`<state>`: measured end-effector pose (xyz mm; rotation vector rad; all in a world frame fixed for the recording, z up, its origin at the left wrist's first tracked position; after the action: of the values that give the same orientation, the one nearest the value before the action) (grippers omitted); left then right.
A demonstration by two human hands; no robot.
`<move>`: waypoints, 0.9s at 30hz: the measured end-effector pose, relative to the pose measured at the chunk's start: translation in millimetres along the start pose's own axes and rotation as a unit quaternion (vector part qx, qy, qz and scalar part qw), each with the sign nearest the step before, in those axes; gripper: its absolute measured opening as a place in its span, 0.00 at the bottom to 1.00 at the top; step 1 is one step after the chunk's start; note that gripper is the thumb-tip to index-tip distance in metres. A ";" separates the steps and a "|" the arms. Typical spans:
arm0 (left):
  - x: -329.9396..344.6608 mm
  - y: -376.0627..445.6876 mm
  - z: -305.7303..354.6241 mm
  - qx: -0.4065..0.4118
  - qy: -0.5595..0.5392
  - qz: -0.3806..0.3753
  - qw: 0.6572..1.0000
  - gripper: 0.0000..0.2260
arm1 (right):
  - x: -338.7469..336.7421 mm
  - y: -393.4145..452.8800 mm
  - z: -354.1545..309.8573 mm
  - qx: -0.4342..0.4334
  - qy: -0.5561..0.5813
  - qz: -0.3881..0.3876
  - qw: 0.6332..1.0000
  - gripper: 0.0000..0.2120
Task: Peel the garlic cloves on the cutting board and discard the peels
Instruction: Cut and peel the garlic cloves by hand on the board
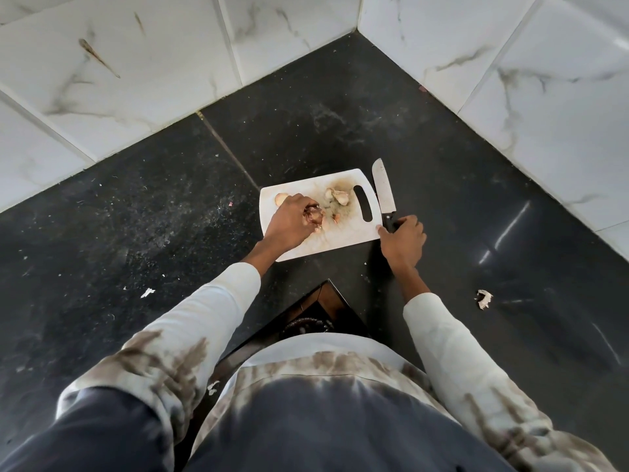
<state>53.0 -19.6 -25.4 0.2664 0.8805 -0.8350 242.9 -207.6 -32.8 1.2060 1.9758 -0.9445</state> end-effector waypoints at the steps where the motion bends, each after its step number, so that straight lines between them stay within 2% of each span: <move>1: 0.7 -0.2 0.0 -0.002 0.000 0.004 1.000 0.21 | -0.4 0.0 1.3 0.001 0.004 -0.002 1.000 0.22; 7: 4.1 -3.3 2.9 -0.010 -0.007 0.015 1.000 0.19 | -2.3 -3.6 -1.0 -0.012 0.020 -0.006 1.000 0.15; 11: 3.9 -5.7 4.0 -0.009 -0.012 0.018 1.000 0.19 | -1.8 -10.2 -10.3 -0.018 0.114 -0.012 0.993 0.10; 19: 3.9 -8.2 7.8 -0.016 -0.019 0.039 0.999 0.17 | 1.2 -29.0 -37.3 -0.038 0.237 -0.126 0.963 0.02; 27: 2.4 -10.1 13.3 -0.006 -0.030 0.047 0.998 0.14 | 4.2 -45.4 -44.2 -0.079 0.199 -0.194 0.957 0.10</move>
<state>54.0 -34.5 -17.7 0.2687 0.8114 -0.7469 193.5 -183.9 -0.8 0.9915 2.6263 -0.7437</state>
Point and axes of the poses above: each hand's wrist, its own y-axis towards the middle knuckle, its own x-axis out of the palm, z = x × y, the point moved 2 cm from there along y, towards the middle knuckle, and after that the axes turned 1 degree about -y, right-handed, at the moved point
